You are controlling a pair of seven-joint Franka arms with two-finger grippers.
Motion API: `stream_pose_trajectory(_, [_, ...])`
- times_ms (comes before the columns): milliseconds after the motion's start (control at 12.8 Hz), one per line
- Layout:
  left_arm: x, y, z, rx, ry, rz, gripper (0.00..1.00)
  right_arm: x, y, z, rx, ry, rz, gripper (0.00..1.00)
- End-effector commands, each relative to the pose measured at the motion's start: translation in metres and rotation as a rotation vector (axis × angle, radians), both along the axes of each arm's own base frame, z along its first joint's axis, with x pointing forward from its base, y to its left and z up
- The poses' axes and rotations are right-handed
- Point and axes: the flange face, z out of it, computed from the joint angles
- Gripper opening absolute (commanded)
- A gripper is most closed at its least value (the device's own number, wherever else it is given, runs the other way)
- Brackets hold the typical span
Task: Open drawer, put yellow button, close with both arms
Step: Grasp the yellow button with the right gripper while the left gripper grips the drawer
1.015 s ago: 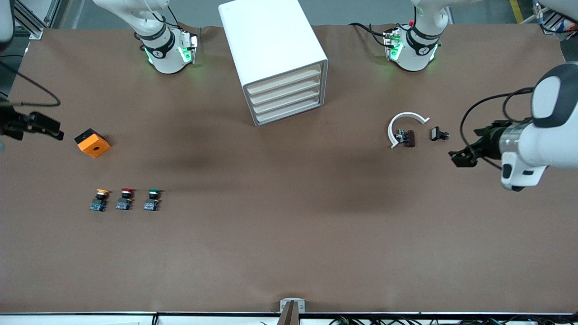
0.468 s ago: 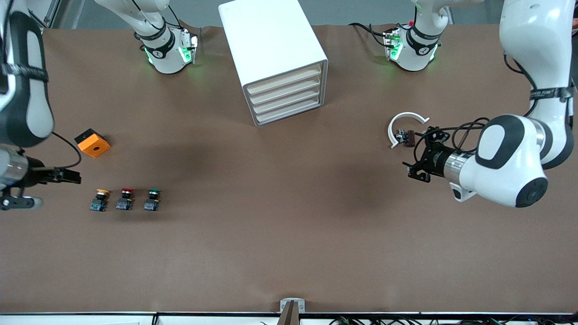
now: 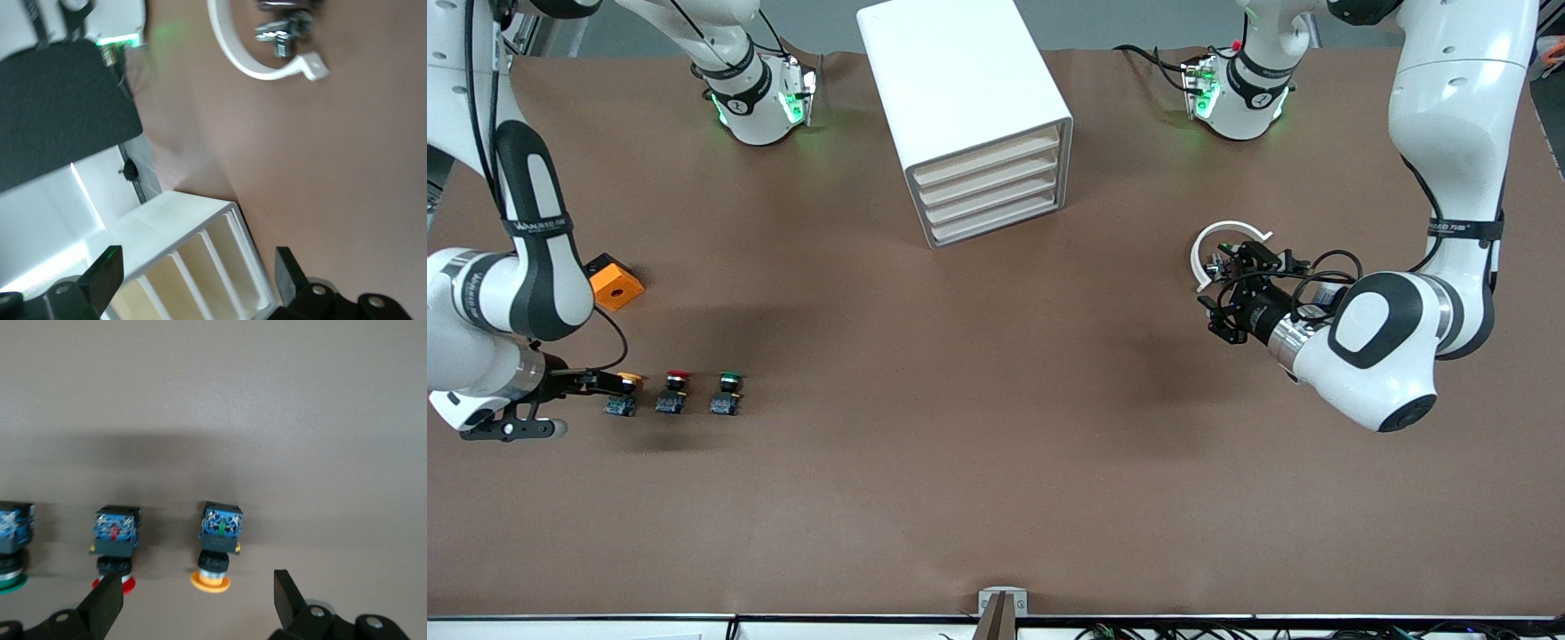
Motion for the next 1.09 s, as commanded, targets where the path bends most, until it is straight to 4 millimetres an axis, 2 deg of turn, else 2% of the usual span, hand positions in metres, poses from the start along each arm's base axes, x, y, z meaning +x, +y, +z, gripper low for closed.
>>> stream_pose_trajectory(0, [-0.003,-0.027,-0.015,0.105,0.094,0.046,1.0,0.004,-0.01,-0.021,-0.039,0.0,0.039,1.0])
stream_pose_trajectory(234, [-0.011,-0.047,-0.009,0.05,0.165,0.064,1.0,0.001,-0.014,-0.048,-0.041,0.02,0.043,1.0])
stream_pose_trajectory(390, [-0.019,-0.056,-0.017,0.044,0.273,0.078,1.0,-0.001,-0.015,-0.061,-0.038,0.035,0.044,1.0])
stream_pose_trajectory(546, [-0.029,-0.085,-0.017,0.093,0.311,0.069,1.0,-0.005,-0.014,-0.077,-0.033,0.061,0.047,1.0])
stream_pose_trajectory(702, [-0.046,-0.127,-0.018,0.159,0.342,0.036,1.0,-0.007,-0.012,-0.084,-0.031,0.071,0.05,0.99])
stream_pose_trajectory(1015, [-0.056,-0.179,-0.024,0.131,0.419,0.057,1.0,-0.009,-0.012,-0.087,-0.025,0.084,0.088,0.55])
